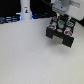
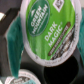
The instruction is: Open the kcup holder, insert the kcup into the holder, and close the kcup holder
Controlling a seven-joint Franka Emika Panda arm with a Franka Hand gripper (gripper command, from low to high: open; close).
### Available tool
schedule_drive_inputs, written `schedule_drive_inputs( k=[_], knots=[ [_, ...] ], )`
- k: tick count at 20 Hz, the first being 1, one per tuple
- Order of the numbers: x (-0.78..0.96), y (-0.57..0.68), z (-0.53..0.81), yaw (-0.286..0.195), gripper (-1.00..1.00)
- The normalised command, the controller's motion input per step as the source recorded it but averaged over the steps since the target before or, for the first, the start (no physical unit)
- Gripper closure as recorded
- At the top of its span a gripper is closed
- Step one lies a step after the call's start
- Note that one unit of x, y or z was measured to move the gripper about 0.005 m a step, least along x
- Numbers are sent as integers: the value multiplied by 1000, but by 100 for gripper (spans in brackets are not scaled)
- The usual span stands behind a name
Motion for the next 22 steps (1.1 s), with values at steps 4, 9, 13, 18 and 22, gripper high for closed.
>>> schedule_drive_inputs(
  k=[4, 9, 13, 18, 22],
  knots=[
    [109, 102, 200, 67, -100],
    [158, 34, 390, 82, -100],
    [216, -44, 485, 87, -100],
    [344, -311, 519, 102, -100],
    [424, -409, 370, 89, -100]
  ],
)
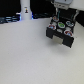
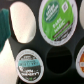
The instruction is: Open the kcup holder, insert the kcup into the holder, and close the kcup holder
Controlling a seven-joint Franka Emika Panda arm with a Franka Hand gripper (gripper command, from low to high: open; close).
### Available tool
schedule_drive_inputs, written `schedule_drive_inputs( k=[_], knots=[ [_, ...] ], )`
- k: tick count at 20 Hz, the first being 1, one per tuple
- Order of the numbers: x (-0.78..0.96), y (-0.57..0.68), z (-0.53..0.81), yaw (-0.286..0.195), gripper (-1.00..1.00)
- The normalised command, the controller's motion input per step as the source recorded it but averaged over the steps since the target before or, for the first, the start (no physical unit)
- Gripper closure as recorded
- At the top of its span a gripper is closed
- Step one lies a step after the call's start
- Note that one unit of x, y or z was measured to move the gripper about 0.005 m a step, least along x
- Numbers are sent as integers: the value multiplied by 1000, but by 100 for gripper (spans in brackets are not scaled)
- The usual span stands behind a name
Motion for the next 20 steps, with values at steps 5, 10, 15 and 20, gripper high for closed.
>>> schedule_drive_inputs(
  k=[5, 10, 15, 20],
  knots=[
    [509, -437, 273, 51, -100],
    [578, -441, 158, 30, -100],
    [577, -424, 72, 35, -100],
    [678, -364, 34, 31, -100]
  ],
)
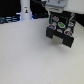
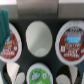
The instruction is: Open the kcup holder, insert the kcup into the holder, and close the kcup holder
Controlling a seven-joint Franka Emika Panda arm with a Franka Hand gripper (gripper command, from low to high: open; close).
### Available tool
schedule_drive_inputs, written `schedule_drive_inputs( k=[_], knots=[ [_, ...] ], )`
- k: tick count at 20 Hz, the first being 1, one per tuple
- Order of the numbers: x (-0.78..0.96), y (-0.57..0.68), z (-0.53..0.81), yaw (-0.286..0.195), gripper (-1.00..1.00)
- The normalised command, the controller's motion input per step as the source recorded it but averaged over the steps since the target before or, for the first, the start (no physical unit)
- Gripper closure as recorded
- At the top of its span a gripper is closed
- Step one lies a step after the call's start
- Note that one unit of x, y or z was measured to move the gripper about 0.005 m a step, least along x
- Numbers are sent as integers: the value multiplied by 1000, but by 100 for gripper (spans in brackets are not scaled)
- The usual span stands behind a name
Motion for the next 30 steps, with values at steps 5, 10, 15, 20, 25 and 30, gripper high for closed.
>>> schedule_drive_inputs(
  k=[5, 10, 15, 20, 25, 30],
  knots=[
    [697, -241, 0, 54, -100],
    [733, -9, -52, 72, -100],
    [473, 227, -106, 169, -100],
    [195, 209, -172, 227, -100],
    [8, 172, -183, 231, -100],
    [-281, 326, -70, 162, -100]
  ],
)
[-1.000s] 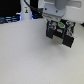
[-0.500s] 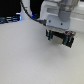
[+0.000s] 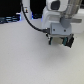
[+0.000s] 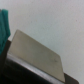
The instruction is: Open the kcup holder, insert the kcup into the holder, and close the kcup holder
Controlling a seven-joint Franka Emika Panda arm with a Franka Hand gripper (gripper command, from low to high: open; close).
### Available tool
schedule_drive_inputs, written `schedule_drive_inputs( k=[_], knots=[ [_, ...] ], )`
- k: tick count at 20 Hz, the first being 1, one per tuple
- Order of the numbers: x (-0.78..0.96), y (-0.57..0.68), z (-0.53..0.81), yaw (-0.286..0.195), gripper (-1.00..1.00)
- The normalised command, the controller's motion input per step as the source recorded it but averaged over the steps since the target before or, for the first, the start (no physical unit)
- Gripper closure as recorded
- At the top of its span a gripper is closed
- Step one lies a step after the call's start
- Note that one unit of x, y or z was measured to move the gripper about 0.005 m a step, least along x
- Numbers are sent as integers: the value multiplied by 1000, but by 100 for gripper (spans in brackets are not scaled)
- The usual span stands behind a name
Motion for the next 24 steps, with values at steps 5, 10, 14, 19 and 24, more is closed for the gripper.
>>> schedule_drive_inputs(
  k=[5, 10, 14, 19, 24],
  knots=[
    [-338, 447, 13, 130, -100],
    [-416, 498, 24, 110, -100],
    [-512, 551, 48, 90, -100],
    [-606, 539, 41, 82, -100],
    [-813, 527, -2, 46, -100]
  ],
)
